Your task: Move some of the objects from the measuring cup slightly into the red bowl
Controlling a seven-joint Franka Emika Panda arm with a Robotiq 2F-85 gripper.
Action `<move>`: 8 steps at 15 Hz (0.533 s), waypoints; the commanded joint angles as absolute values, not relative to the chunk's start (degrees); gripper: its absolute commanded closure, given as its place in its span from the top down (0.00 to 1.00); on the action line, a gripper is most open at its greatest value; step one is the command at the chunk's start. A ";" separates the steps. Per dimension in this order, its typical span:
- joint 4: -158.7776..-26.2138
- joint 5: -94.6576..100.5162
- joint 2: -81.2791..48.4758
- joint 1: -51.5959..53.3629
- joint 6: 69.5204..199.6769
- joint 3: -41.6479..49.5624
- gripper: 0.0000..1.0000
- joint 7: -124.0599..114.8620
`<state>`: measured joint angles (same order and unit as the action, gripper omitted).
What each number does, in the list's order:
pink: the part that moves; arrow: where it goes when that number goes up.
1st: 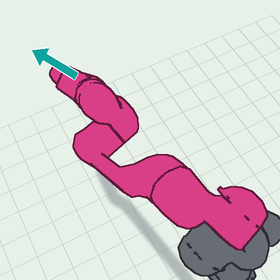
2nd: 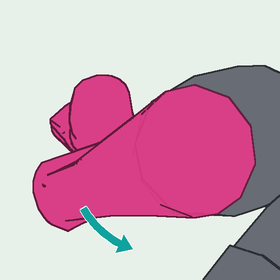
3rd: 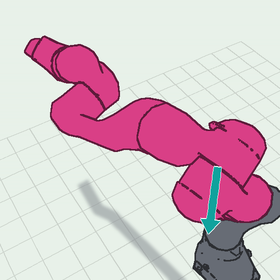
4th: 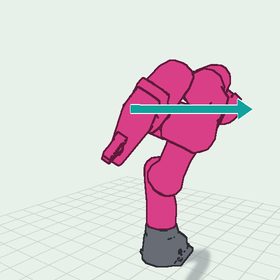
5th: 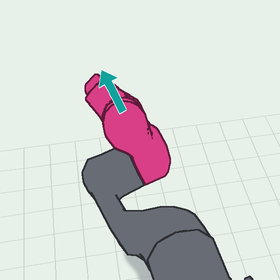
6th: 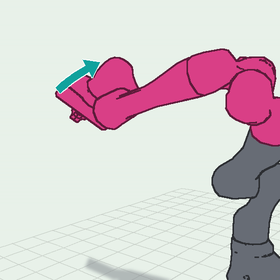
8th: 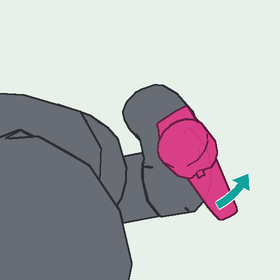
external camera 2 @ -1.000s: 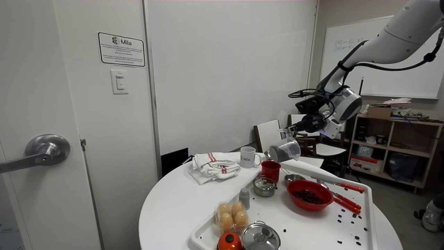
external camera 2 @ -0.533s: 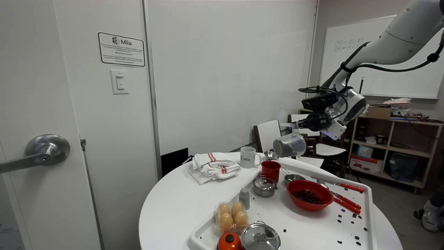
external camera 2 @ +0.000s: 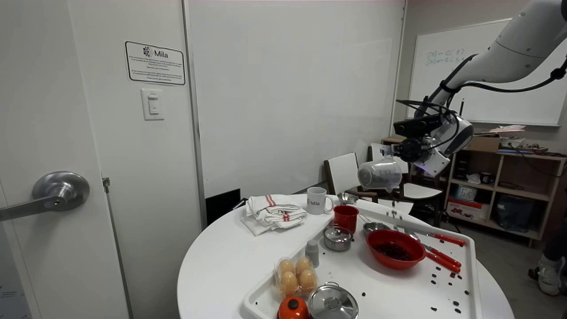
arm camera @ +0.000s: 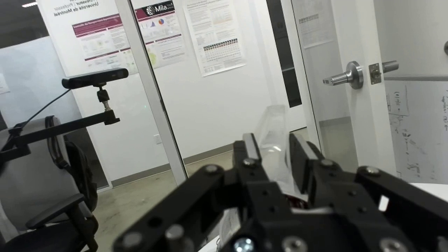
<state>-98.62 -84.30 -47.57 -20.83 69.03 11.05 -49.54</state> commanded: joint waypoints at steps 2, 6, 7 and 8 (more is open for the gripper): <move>-99.89 -83.93 -46.56 -20.53 66.74 11.99 0.11 -49.11; -100.46 -83.40 -46.23 -19.07 69.02 12.70 0.11 -50.58; -100.49 -82.97 -46.17 -18.67 69.43 12.87 0.11 -51.01; -100.63 -82.66 -46.01 -18.08 70.34 13.11 0.11 -51.58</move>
